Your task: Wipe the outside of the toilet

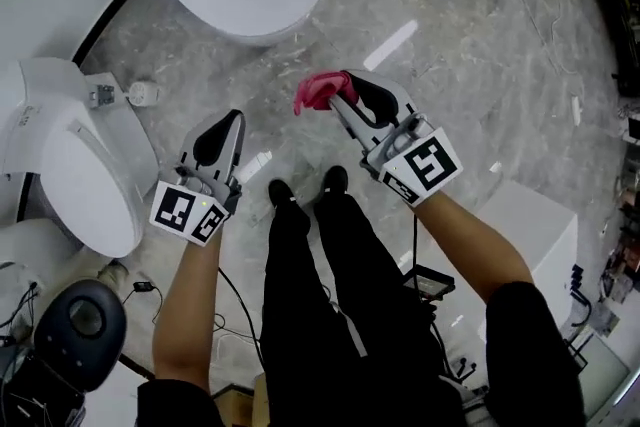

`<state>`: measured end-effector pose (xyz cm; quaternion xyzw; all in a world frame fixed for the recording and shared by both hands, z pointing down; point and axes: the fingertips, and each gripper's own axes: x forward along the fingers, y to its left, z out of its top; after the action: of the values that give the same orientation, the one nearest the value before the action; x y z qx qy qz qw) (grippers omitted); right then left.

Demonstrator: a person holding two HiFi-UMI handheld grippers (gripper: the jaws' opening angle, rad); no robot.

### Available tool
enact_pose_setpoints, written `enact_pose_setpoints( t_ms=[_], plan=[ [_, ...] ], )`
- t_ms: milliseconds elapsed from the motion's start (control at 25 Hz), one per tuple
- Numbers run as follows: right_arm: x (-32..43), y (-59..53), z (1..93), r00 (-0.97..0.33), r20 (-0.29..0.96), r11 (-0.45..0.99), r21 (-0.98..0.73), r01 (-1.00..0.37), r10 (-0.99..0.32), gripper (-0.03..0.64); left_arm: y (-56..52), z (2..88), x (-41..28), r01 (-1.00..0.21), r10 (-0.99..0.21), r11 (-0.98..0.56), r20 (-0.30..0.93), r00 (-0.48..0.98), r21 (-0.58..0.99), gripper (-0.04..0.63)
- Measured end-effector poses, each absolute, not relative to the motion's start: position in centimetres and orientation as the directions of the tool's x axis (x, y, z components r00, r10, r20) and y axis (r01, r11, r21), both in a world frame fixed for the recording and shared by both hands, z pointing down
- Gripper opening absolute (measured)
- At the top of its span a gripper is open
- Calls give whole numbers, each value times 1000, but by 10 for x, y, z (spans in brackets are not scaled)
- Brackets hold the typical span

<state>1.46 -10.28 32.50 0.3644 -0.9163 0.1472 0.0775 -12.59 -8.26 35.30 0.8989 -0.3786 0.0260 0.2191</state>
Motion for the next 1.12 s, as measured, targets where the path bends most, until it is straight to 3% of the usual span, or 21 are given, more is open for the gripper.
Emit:
enact_pose_setpoints(
  t_ms=[240, 480, 800, 1120],
  plan=[
    [13, -97, 129, -719, 106, 691, -212, -691, -687, 118, -58, 155, -137, -672, -694, -679, 39, 719, 295, 14],
    [16, -77, 0, -714, -12, 702, -195, -685, -700, 118, -32, 24, -180, -768, -786, -615, -67, 614, 178, 14],
    [50, -51, -42, -704, -74, 703, -188, -686, -707, 118, 11, -31, -184, -786, -812, -583, -120, 571, 204, 14],
    [90, -29, -31, -822, -62, 824, -88, -560, -566, 118, 39, -20, -119, -834, -858, -511, -77, 507, 208, 14]
  ],
)
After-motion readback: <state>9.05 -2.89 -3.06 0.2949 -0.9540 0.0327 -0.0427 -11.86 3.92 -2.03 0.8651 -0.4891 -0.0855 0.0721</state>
